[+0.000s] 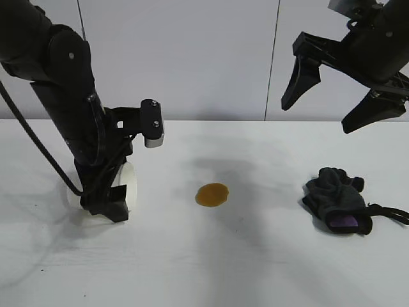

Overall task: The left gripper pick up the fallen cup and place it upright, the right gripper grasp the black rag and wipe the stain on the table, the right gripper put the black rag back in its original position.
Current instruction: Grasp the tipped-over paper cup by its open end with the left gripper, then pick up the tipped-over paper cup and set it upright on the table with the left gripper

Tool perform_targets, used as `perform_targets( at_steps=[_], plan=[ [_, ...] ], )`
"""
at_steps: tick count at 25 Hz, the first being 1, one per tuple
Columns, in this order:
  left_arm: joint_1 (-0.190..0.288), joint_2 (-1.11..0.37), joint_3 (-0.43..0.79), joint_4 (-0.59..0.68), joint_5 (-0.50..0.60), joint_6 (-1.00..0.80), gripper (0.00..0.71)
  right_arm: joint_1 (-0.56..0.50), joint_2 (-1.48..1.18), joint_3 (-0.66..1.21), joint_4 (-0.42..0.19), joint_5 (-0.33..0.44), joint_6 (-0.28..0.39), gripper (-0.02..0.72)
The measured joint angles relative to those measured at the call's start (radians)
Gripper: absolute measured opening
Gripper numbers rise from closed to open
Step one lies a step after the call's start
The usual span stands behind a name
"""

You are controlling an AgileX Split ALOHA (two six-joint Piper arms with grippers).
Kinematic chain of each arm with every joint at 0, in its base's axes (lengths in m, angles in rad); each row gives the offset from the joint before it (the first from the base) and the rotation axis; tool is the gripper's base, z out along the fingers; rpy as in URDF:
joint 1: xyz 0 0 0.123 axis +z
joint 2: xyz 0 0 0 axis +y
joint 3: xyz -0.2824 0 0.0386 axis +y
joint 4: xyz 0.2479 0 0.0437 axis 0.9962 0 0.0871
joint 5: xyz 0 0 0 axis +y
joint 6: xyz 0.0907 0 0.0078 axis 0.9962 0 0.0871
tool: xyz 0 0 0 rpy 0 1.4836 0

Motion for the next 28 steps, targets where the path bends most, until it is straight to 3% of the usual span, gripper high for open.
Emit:
perform_targets(
  at_steps=[7, 10, 14, 18, 24, 28],
  plan=[
    [0.000, -0.003, 0.000, -0.006, -0.018, -0.001, 0.441, 0.000, 0.000, 0.000, 0.000, 0.000, 0.000, 0.651],
    [0.010, -0.039, 0.001, -0.090, -0.031, -0.001, 0.438, 0.000, 0.000, 0.000, 0.000, 0.000, 0.000, 0.651],
    [0.060, -0.124, 0.001, -0.355, -0.073, 0.048, 0.437, 0.000, 0.000, 0.000, 0.000, 0.000, 0.000, 0.651],
    [0.128, -0.155, 0.001, -0.689, -0.061, 0.284, 0.437, 0.000, 0.000, 0.000, 0.000, -0.001, -0.001, 0.651],
    [0.207, -0.155, 0.001, -1.265, 0.177, 0.839, 0.437, 0.000, 0.000, 0.000, 0.000, -0.003, -0.001, 0.651],
    [0.263, -0.135, 0.001, -1.512, 0.360, 1.049, 0.437, 0.000, 0.000, 0.000, 0.000, -0.003, -0.001, 0.651]
  ],
)
